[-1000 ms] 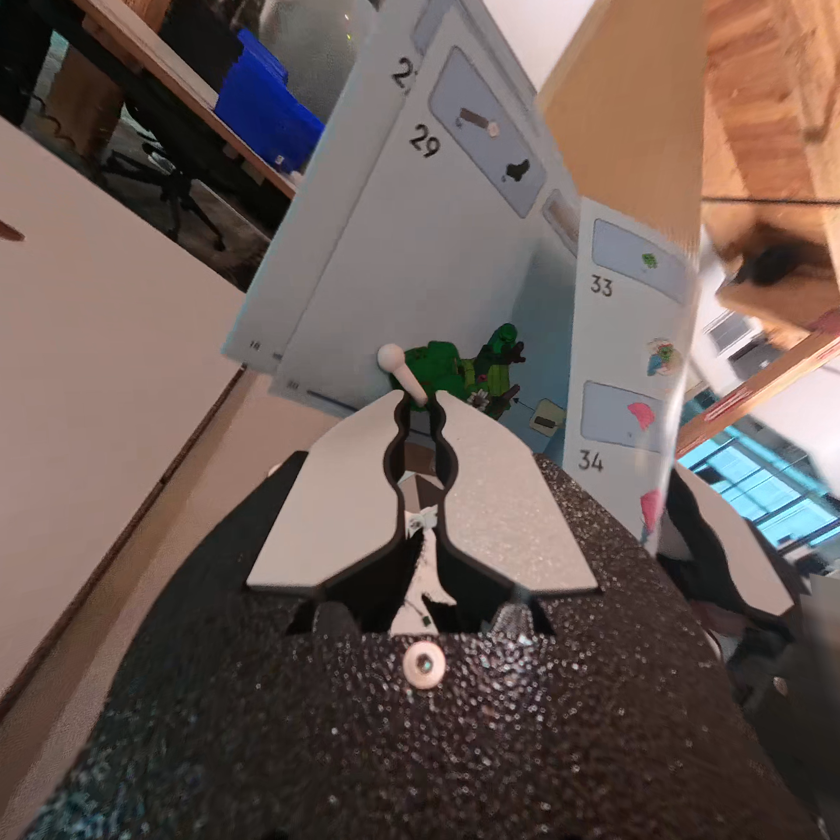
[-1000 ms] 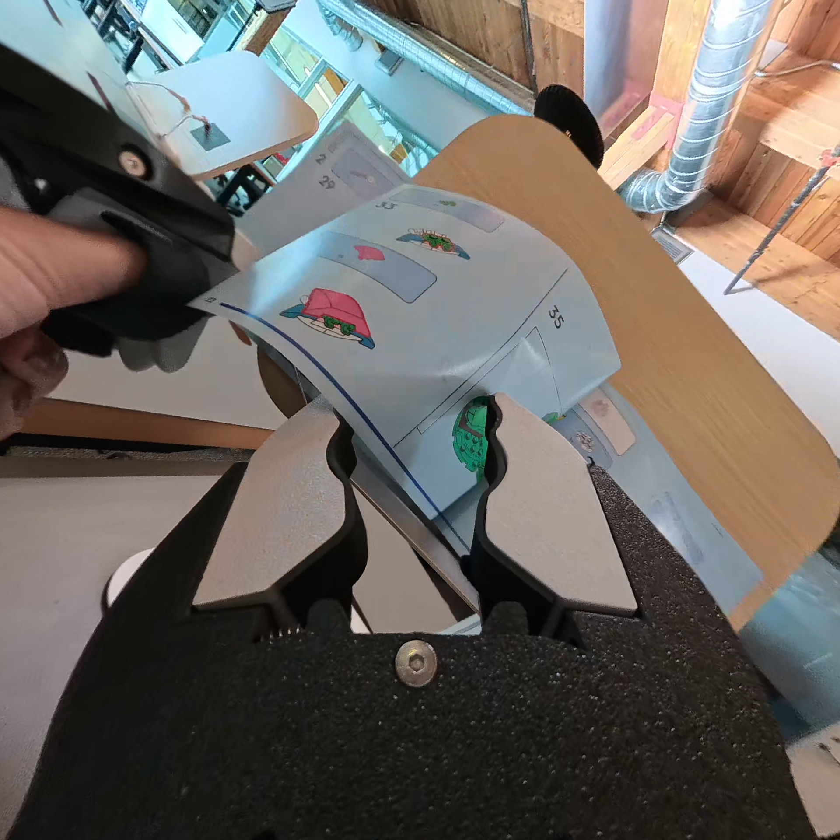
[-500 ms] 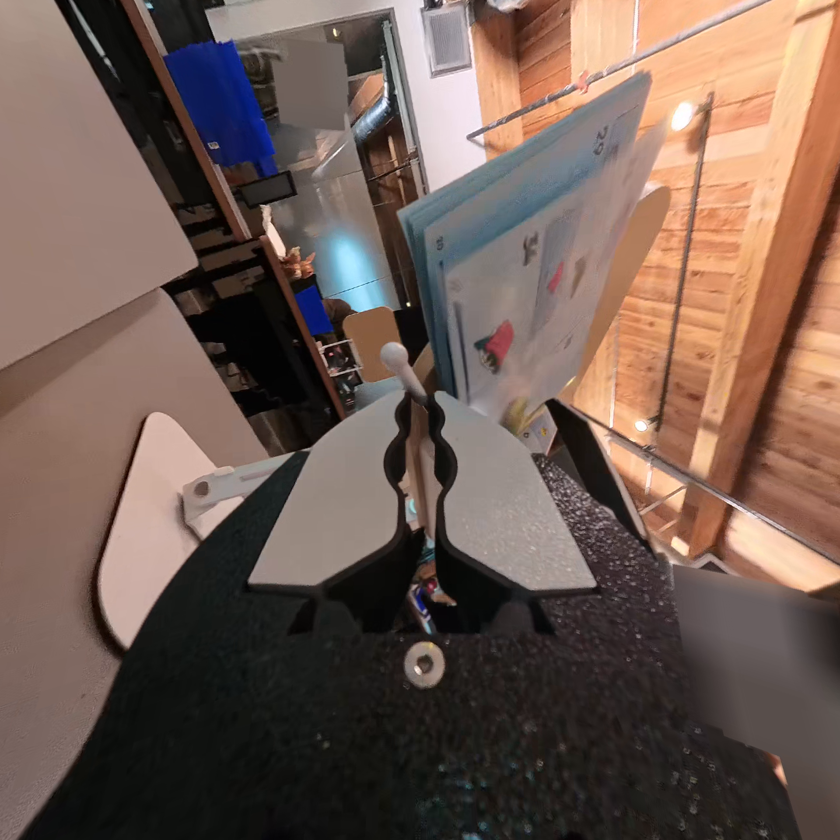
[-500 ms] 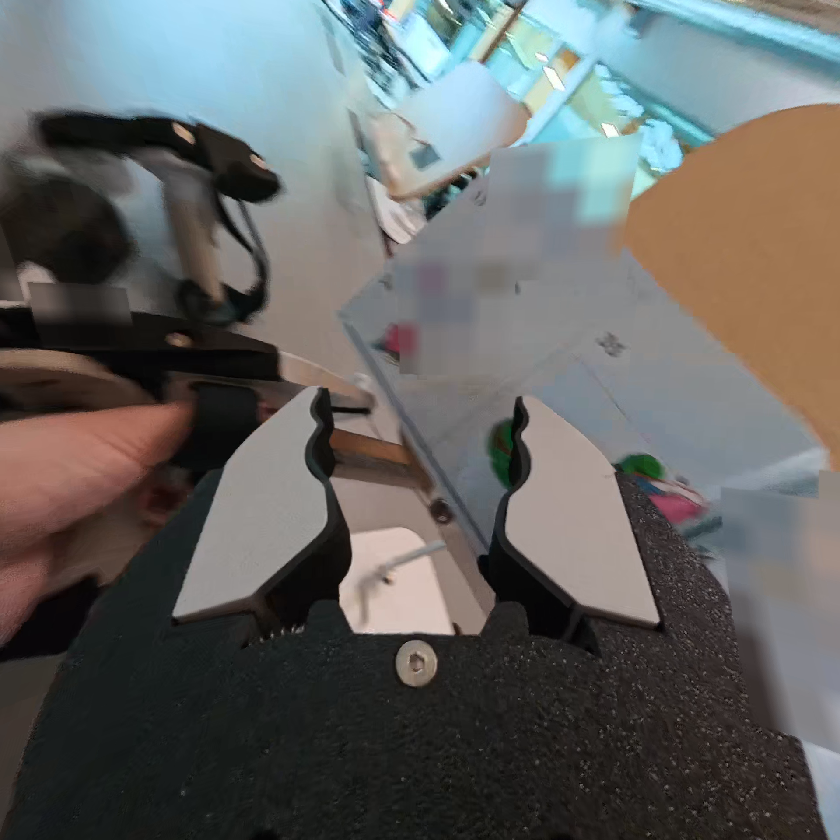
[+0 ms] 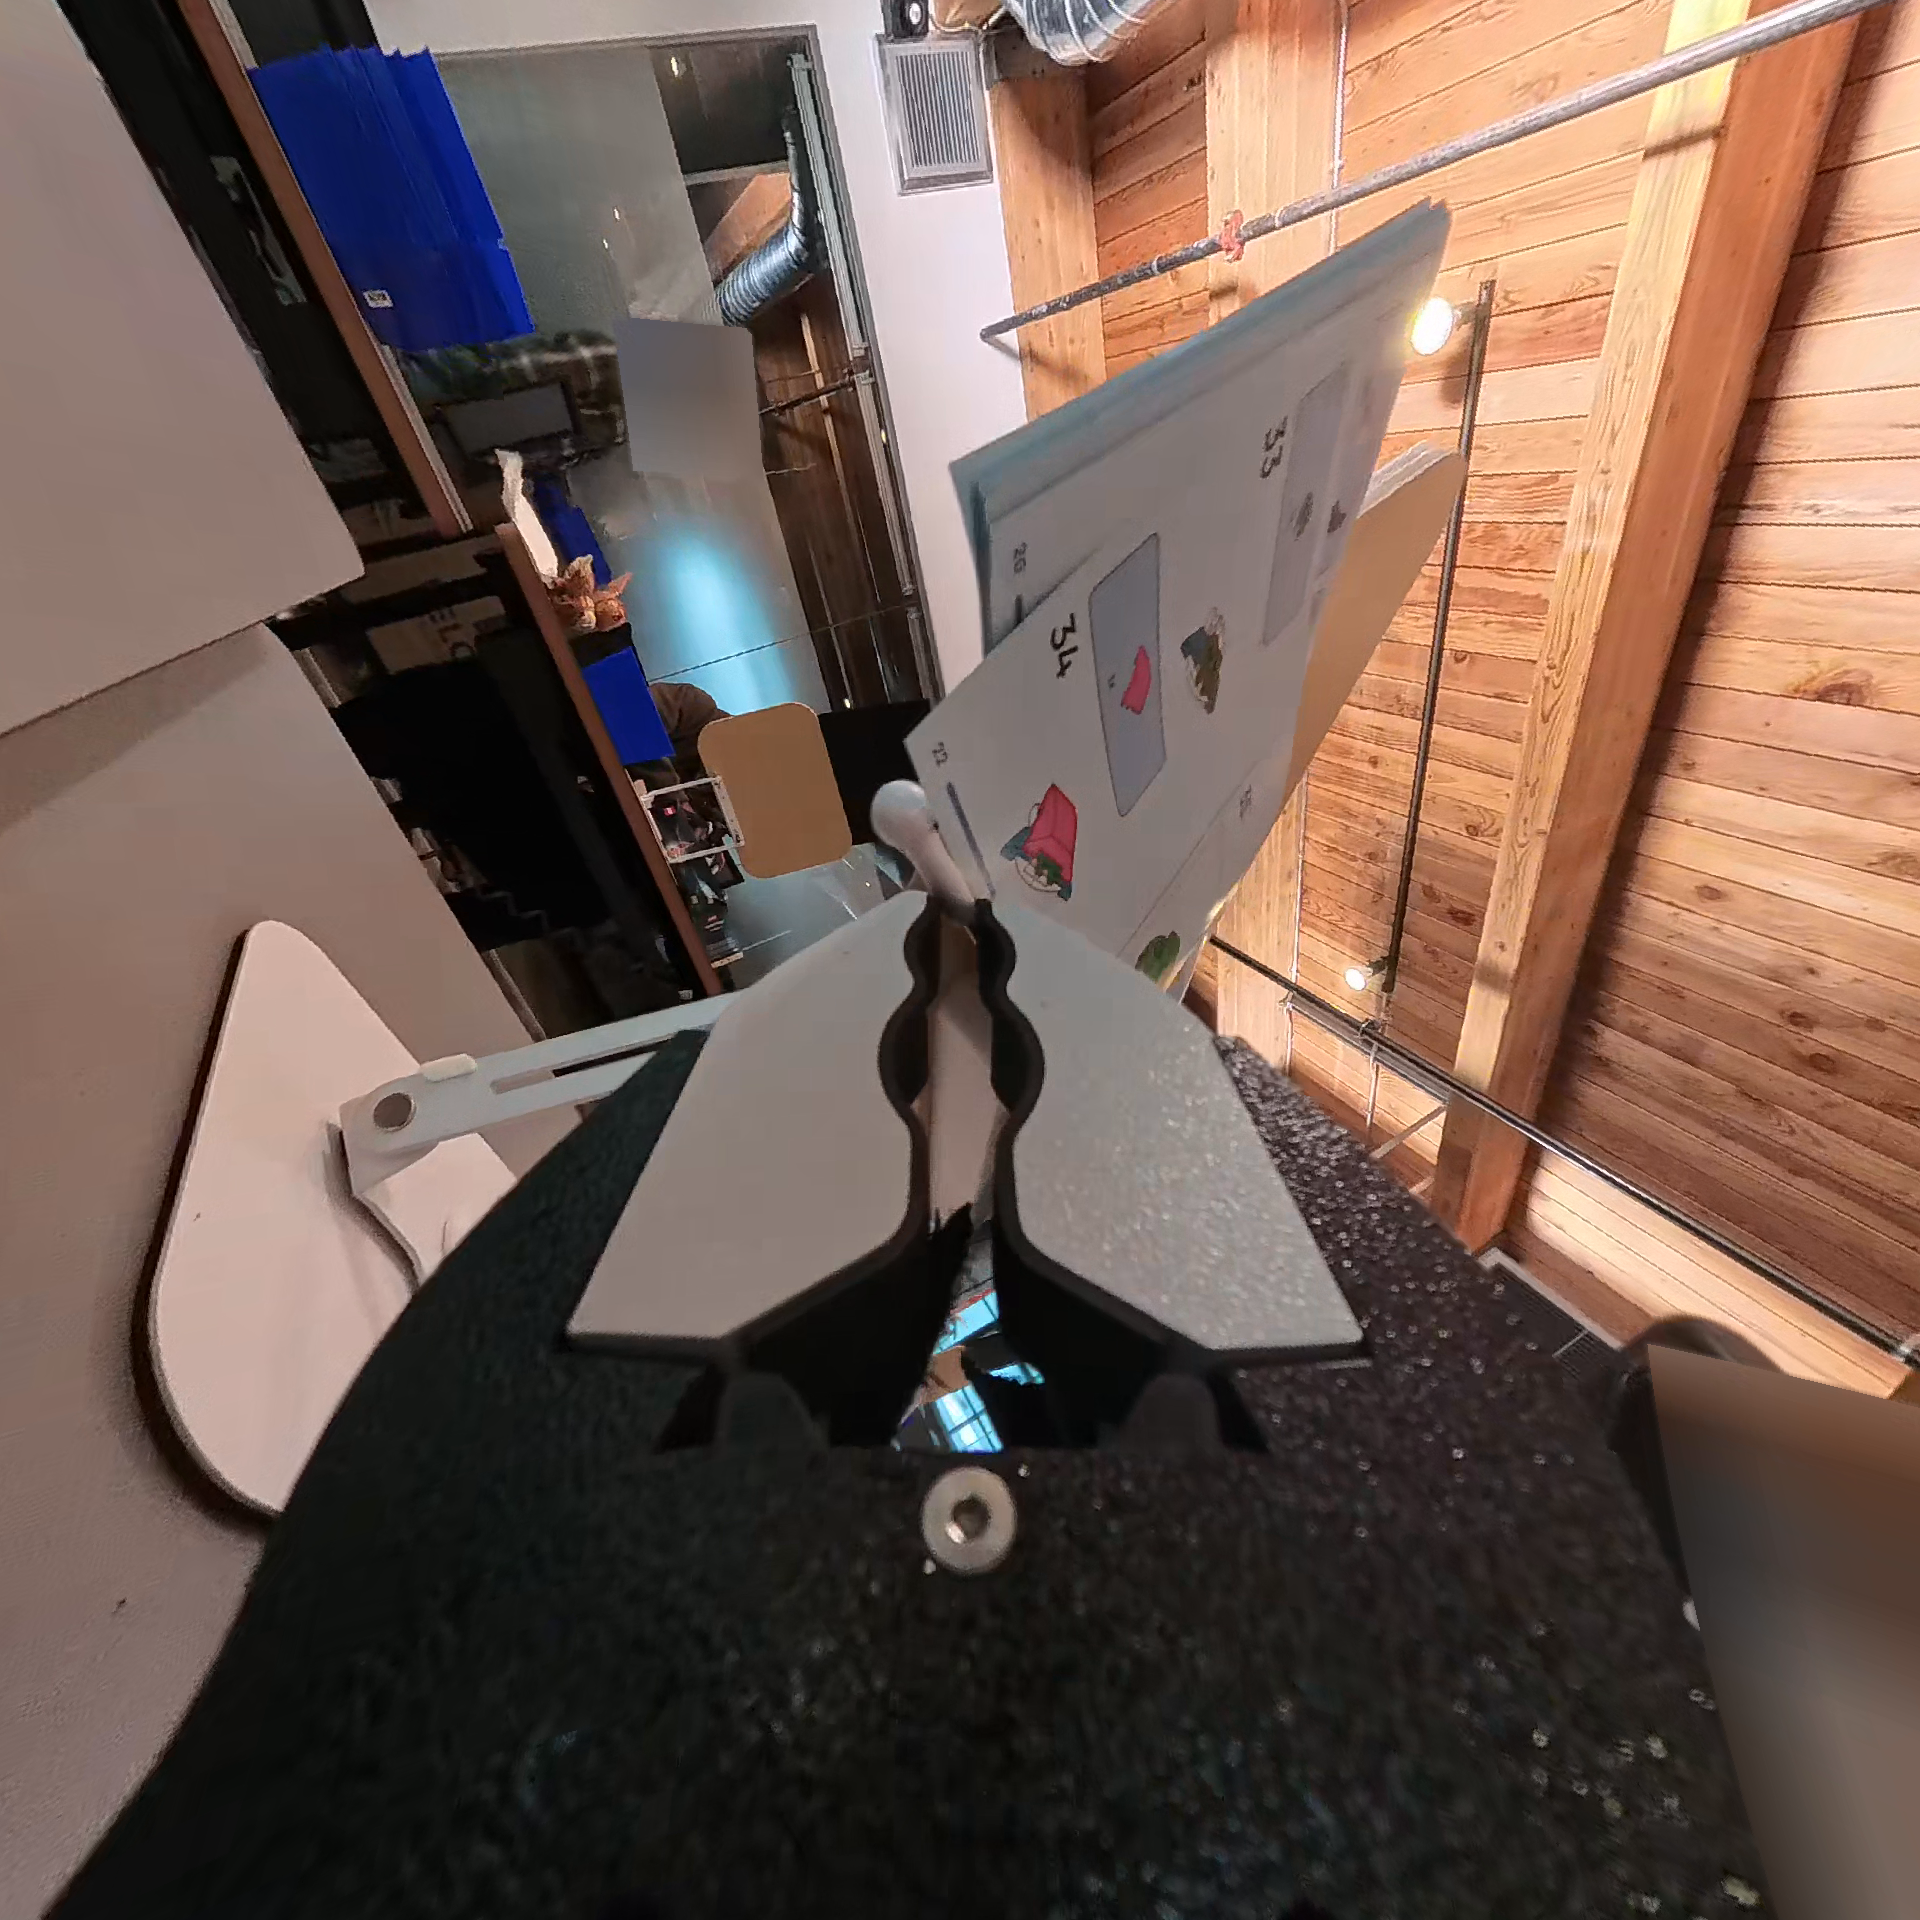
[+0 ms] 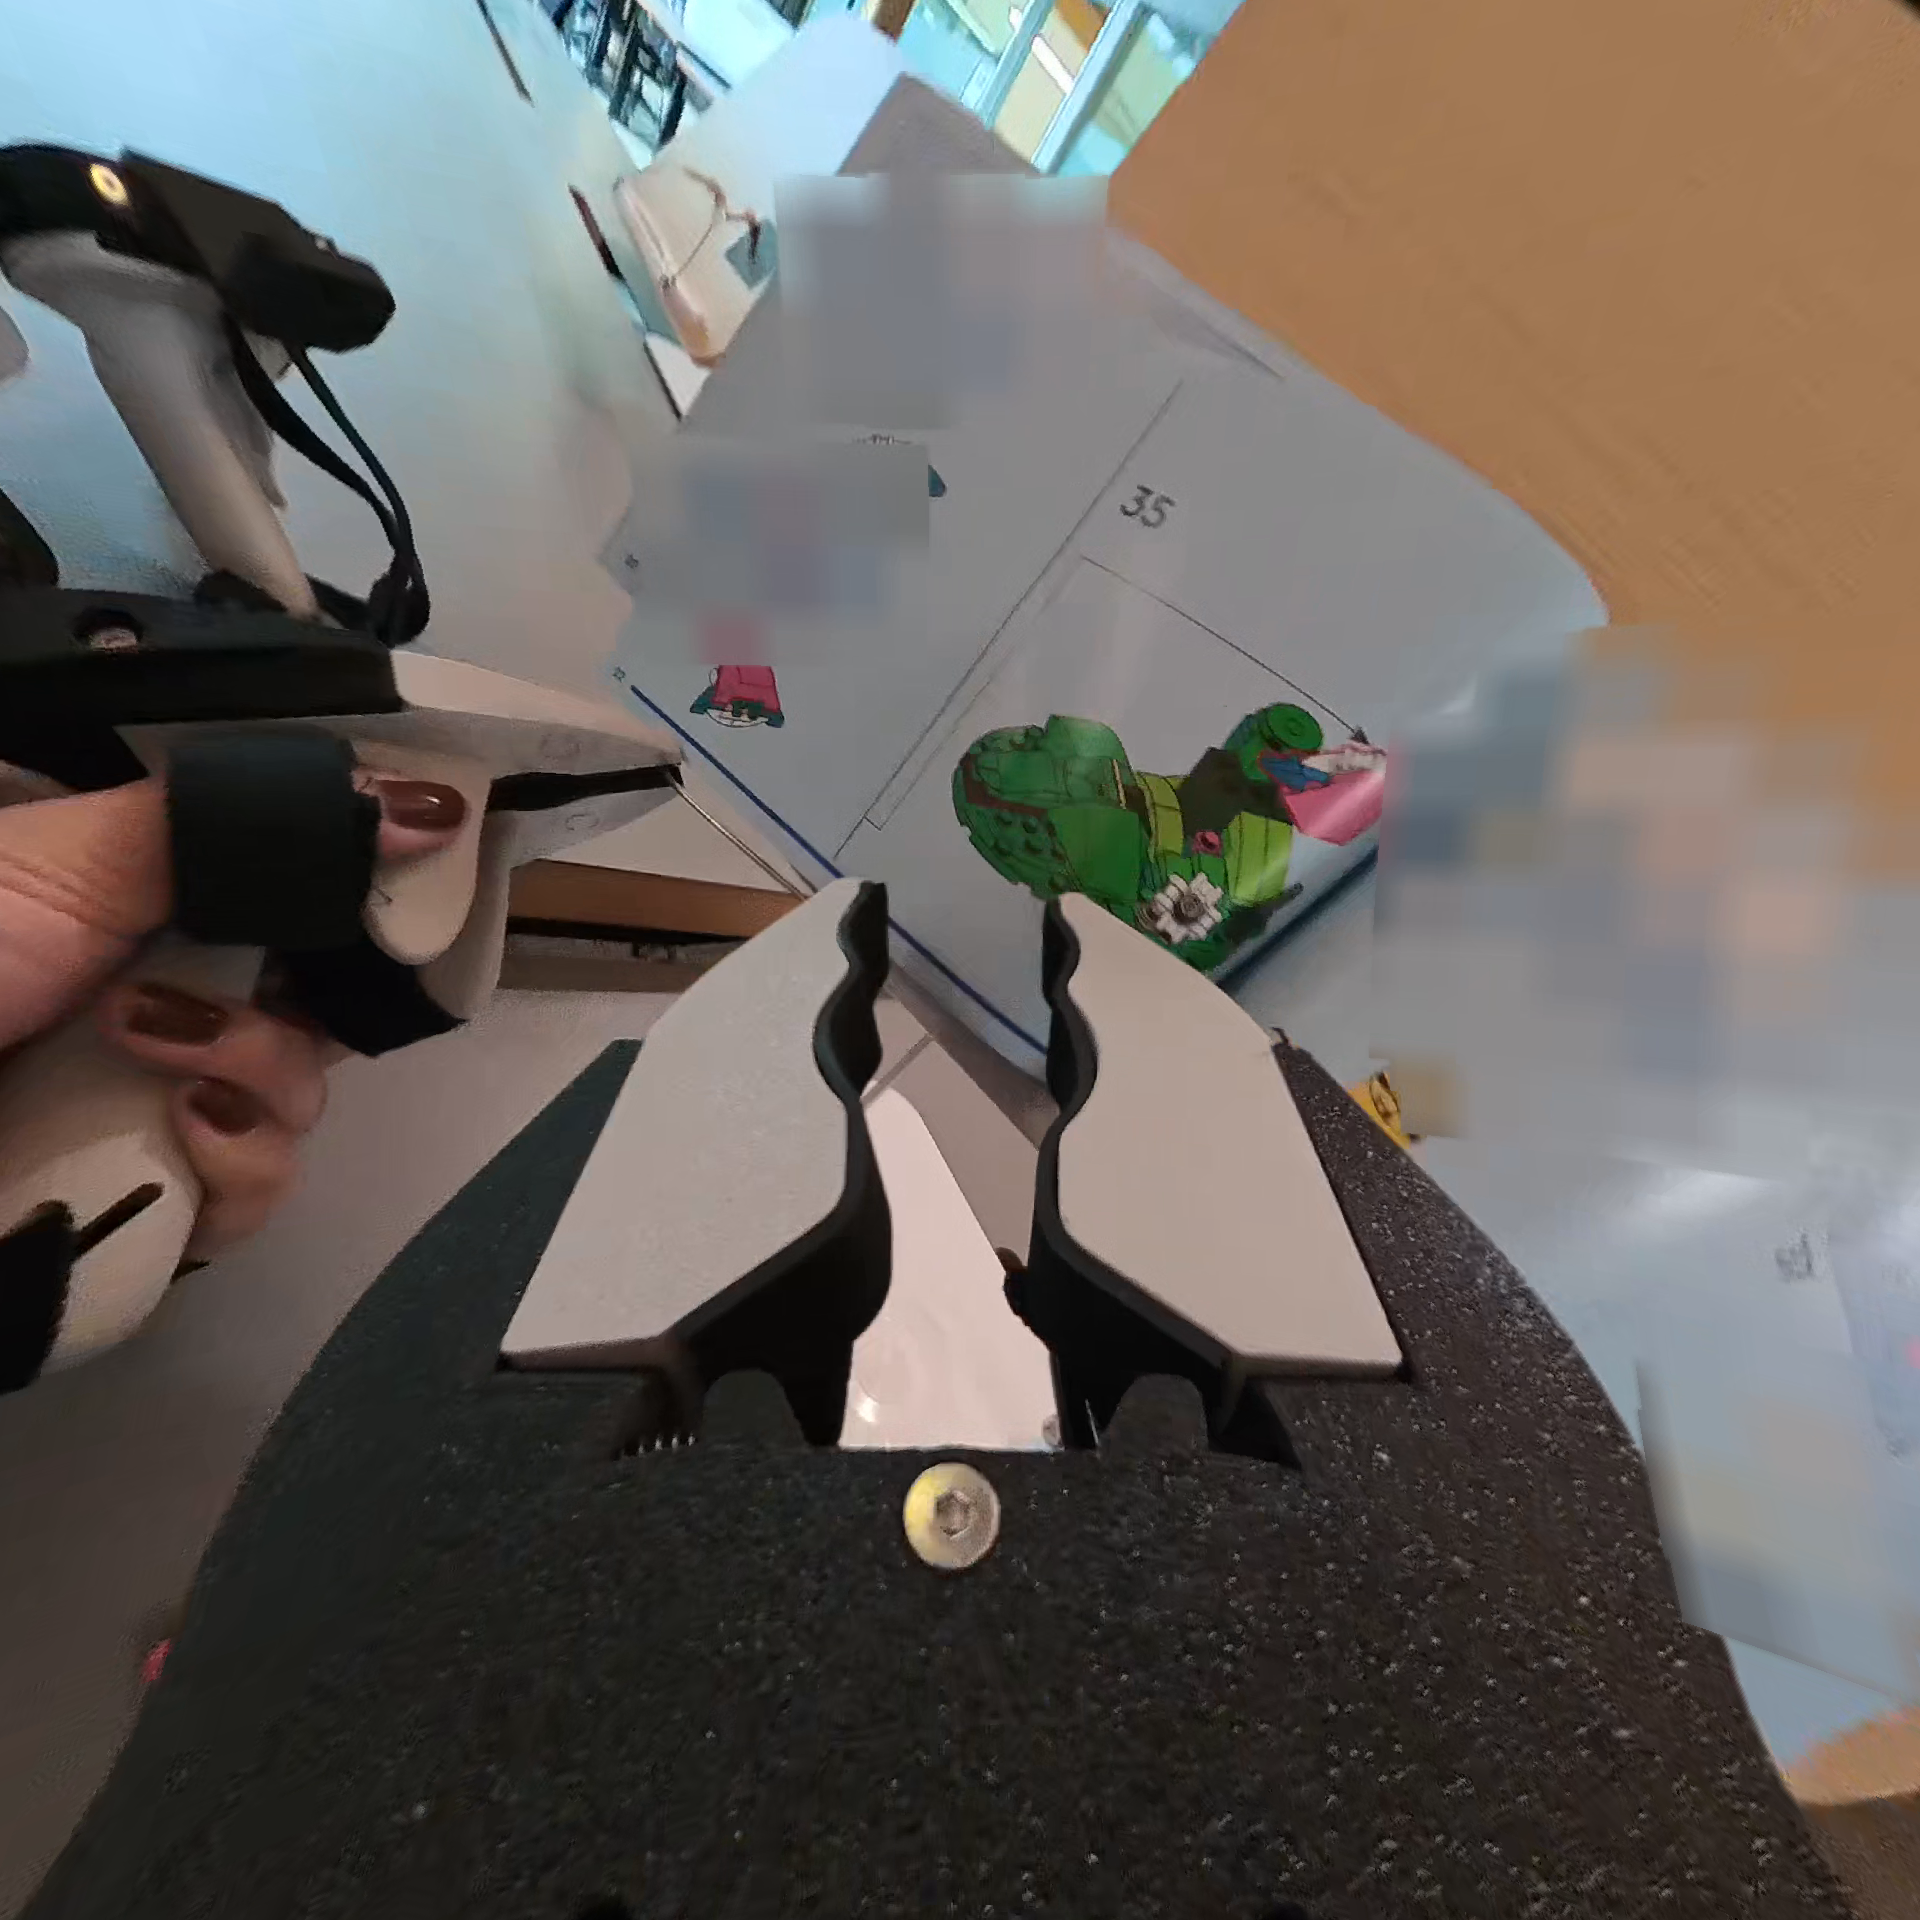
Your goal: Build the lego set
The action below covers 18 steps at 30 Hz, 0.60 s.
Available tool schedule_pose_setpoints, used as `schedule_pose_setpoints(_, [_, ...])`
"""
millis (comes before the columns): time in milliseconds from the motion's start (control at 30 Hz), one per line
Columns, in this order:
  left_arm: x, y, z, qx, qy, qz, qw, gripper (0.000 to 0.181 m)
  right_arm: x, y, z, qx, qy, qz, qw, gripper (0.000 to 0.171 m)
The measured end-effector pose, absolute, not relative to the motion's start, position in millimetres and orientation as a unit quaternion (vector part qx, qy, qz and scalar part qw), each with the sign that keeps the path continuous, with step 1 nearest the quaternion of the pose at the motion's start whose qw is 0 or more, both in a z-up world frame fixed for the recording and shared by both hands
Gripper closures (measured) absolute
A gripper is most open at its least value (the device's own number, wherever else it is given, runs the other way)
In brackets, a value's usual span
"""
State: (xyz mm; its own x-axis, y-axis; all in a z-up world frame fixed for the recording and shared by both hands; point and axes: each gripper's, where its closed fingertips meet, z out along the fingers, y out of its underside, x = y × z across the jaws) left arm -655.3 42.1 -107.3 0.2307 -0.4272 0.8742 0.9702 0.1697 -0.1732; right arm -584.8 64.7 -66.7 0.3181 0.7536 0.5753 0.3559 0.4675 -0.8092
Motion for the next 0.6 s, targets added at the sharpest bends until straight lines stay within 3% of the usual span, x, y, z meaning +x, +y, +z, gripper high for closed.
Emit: schedule_pose_setpoints(600, [-649,29,-86,-0.369,-0.233,-0.497,0.75,0.176,-622,84,-73,-0.521,-0.602,0.062,0.602,0.155])
